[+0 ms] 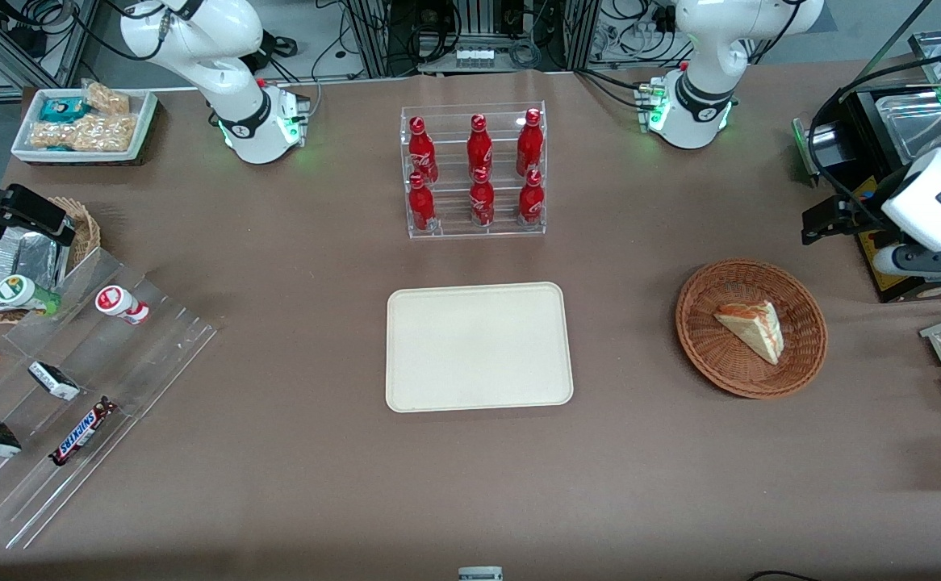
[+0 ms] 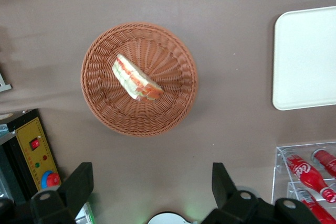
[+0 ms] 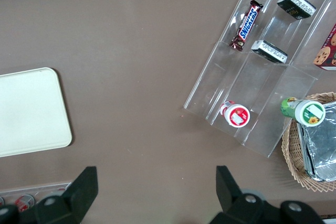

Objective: Place sandwich from basket to tray
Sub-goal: 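Move the left gripper over the wicker basket above the wrapped sandwich, then lower the open left gripper onto the sandwich and close on it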

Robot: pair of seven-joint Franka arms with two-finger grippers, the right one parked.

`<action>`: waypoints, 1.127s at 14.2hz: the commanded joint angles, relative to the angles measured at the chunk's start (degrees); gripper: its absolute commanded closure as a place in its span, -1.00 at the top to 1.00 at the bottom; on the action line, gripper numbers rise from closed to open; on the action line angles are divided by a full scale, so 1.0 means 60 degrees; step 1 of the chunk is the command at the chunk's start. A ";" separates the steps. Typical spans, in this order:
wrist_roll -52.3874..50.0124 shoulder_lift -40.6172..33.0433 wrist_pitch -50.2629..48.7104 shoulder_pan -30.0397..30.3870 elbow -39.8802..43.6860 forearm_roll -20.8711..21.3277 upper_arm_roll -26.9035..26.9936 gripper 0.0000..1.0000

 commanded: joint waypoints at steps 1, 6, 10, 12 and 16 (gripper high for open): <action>0.0018 0.0381 0.0196 0.0161 -0.0209 0.0172 0.0044 1.00; -0.0084 0.0442 0.1686 0.0264 -0.2050 0.0172 0.0073 1.00; -0.1064 0.0354 0.4044 0.0279 -0.4102 0.0231 0.0468 1.00; -0.1503 0.0281 0.5128 0.0279 -0.5098 0.0231 0.0527 1.00; -0.4059 0.0309 0.6581 0.0279 -0.5996 0.0114 0.0776 1.00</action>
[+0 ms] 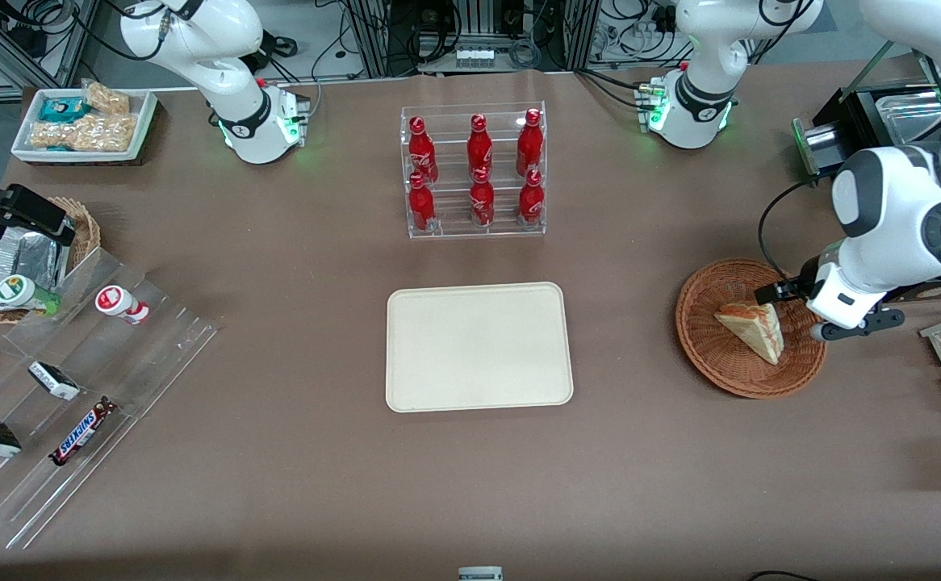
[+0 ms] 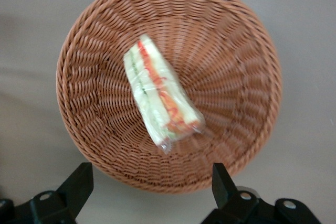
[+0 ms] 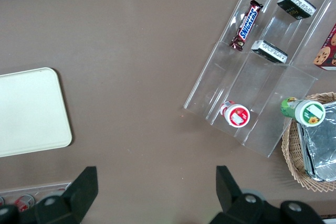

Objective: Place sandwich from basket to tray
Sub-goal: 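Lower the open left gripper onto the sandwich and close on it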

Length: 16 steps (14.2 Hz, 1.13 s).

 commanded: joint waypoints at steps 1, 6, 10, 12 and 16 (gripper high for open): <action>-0.2493 -0.0233 0.0693 -0.0044 -0.0470 0.0017 0.0079 1.00; -0.5825 0.0515 0.1938 -0.0044 -0.0572 0.0002 0.0079 1.00; -0.6591 0.1130 0.2453 -0.0044 -0.0646 -0.0129 0.0079 1.00; -0.6591 0.1277 0.2468 -0.0074 -0.0602 -0.0276 0.0064 0.53; -0.6372 0.1263 0.2337 -0.0147 -0.0457 -0.0276 0.0035 -0.92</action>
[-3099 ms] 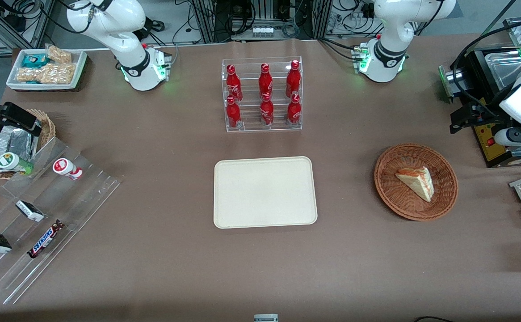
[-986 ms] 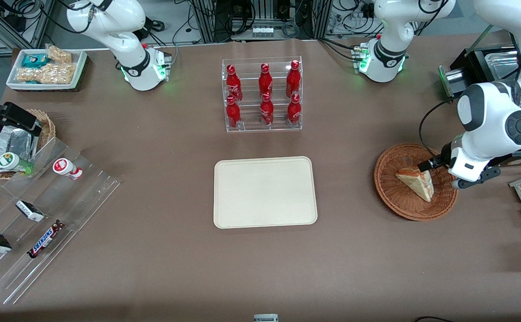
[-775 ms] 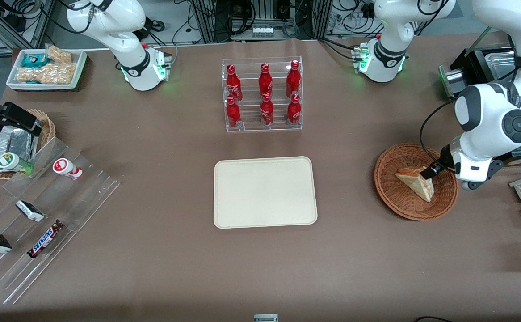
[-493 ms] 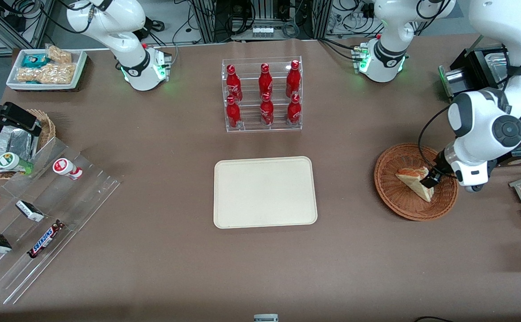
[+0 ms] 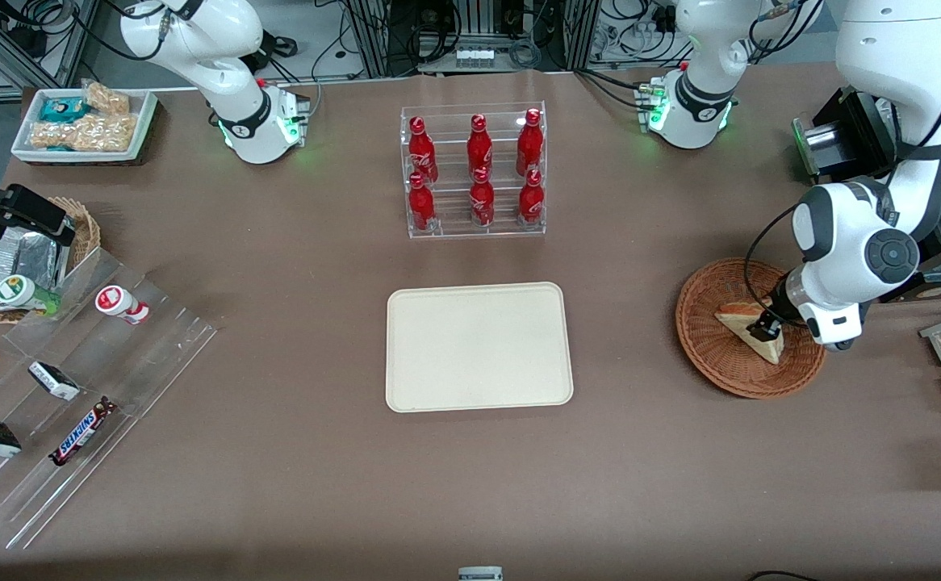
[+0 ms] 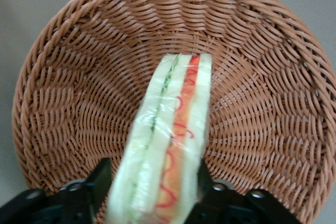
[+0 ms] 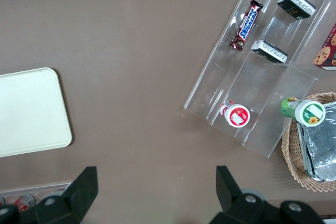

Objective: Place sandwich from basket to tray
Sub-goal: 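Lower the open left gripper onto the sandwich and close on it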

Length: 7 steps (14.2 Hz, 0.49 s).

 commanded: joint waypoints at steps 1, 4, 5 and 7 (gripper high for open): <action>0.0231 -0.0042 -0.0157 -0.0088 0.0352 -0.0082 -0.0003 -0.97; 0.1066 -0.0027 -0.1108 -0.0350 0.1040 -0.0082 -0.0047 -1.00; 0.1227 -0.0027 -0.1386 -0.0482 0.1274 -0.0082 -0.0047 -1.00; 0.1550 0.0104 -0.1550 -0.1095 0.1451 -0.0082 -0.0091 -1.00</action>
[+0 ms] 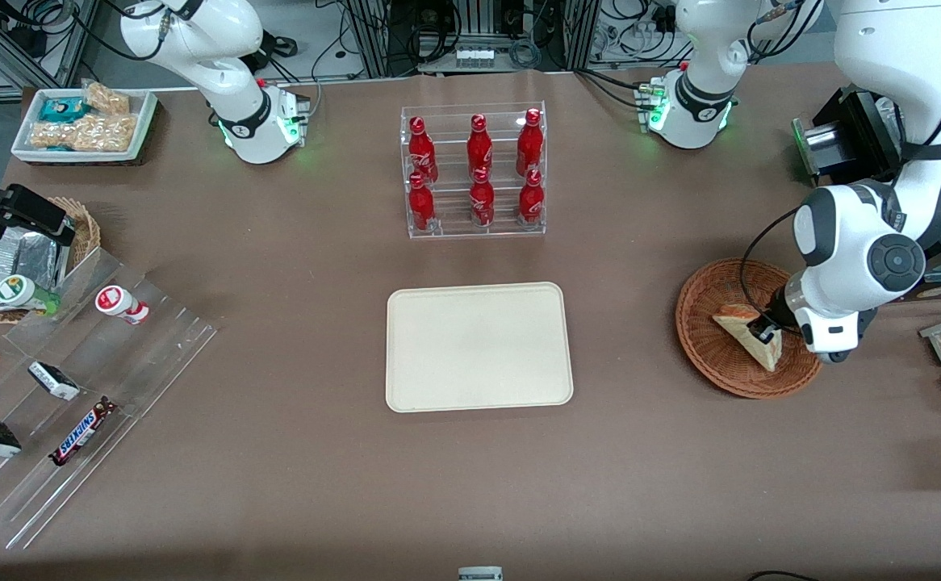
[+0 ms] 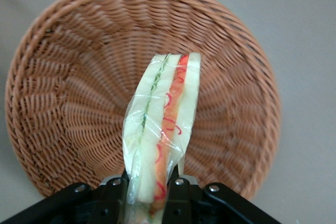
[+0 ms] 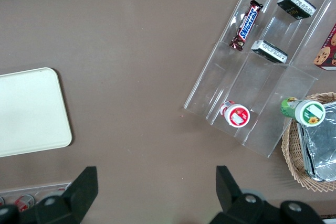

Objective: Place sandwich from basket to tray
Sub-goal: 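Lift the sandwich and carry it with the left gripper over the tray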

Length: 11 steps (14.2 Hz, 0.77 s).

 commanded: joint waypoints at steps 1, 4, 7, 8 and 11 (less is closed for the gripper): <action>0.0385 0.0185 -0.0318 -0.0891 0.0480 -0.0082 0.0010 -1.00; 0.0429 0.0419 -0.0333 -0.2149 0.1095 -0.0068 -0.0004 -0.99; 0.0460 0.1019 -0.0362 -0.3482 0.2017 -0.0082 -0.0004 -0.97; 0.0415 0.1267 -0.0333 -0.3791 0.2412 -0.0097 -0.0004 -0.95; 0.0181 0.2307 -0.0348 -0.4685 0.3774 -0.0549 -0.0004 -0.94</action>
